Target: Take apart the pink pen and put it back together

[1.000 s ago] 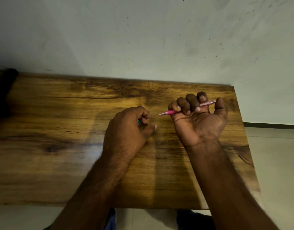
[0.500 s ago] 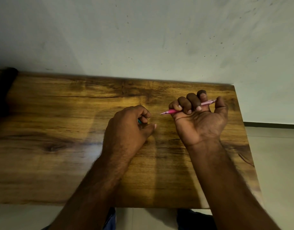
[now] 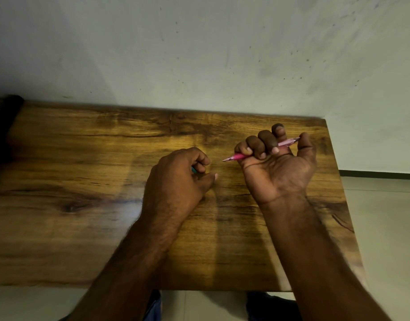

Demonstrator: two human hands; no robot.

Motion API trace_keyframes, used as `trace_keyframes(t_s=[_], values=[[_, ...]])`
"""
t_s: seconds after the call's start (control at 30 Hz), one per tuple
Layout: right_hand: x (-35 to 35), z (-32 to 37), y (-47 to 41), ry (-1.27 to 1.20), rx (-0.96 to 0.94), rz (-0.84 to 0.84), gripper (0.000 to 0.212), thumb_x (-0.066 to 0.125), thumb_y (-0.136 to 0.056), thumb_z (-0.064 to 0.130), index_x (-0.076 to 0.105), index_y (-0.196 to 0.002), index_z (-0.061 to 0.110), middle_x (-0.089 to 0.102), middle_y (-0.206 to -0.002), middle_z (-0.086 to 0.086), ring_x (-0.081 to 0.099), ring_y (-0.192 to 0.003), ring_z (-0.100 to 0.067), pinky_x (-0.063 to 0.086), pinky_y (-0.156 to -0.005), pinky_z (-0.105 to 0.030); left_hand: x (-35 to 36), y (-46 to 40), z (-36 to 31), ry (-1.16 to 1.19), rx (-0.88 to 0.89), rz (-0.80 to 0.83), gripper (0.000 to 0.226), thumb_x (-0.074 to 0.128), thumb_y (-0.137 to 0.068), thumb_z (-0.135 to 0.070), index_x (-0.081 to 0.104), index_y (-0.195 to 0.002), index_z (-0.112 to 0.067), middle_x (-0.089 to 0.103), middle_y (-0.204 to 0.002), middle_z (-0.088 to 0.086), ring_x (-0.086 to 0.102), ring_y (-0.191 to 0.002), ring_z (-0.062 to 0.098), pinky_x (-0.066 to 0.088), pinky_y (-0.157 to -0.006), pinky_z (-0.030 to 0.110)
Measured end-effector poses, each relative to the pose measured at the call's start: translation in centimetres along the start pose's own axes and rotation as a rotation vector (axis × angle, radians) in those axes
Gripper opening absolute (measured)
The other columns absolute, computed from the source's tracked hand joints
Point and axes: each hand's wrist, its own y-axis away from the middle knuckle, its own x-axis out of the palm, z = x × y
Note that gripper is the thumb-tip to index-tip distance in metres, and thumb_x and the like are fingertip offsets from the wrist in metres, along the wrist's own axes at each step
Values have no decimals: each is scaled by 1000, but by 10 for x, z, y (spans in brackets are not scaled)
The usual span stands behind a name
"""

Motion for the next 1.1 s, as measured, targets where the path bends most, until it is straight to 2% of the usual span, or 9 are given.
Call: trace_keyframes(t_s=[0.13, 0.27, 0.4, 0.77, 1.1], values=[[-1, 0, -1, 10, -17, -7, 44, 34, -96, 52, 52, -76, 16, 30, -56, 2, 24, -55, -16, 32, -61, -31, 1, 0, 0, 28, -20, 8, 25, 90, -75, -38, 73, -94, -35, 68, -81, -18, 64, -69, -4, 63, -61, 34], [-1, 1, -1, -7, -10, -16, 49, 34, -96, 55, 55, -80, 14, 32, -56, 2, 26, -53, -16, 31, -61, -32, 1, 0, 0, 4, -11, 4, 25, 89, -75, -40, 73, -93, -36, 68, -80, -19, 63, -71, -6, 61, -64, 30], [-1, 0, -1, 8, -22, -18, 45, 34, -96, 52, 53, -77, 15, 31, -55, 2, 25, -53, -16, 32, -61, -31, 2, 0, 1, 48, -38, 15, 26, 90, -75, -39, 73, -94, -36, 68, -81, -18, 66, -72, -4, 64, -61, 36], [0, -1, -1, 10, -10, -21, 49, 34, -96, 54, 55, -78, 14, 32, -58, 1, 26, -55, -16, 31, -61, -32, 2, 0, 0, 31, -24, 4, 25, 90, -74, -39, 74, -93, -34, 69, -80, -18, 65, -70, -4, 62, -64, 35], [-1, -1, -1, 21, -4, -2, 46, 35, -97, 53, 52, -76, 16, 32, -59, 1, 27, -55, -16, 32, -63, -33, 2, 0, 2, 18, -14, -3, 26, 90, -73, -42, 72, -92, -36, 68, -79, -19, 65, -71, -5, 63, -60, 33]])
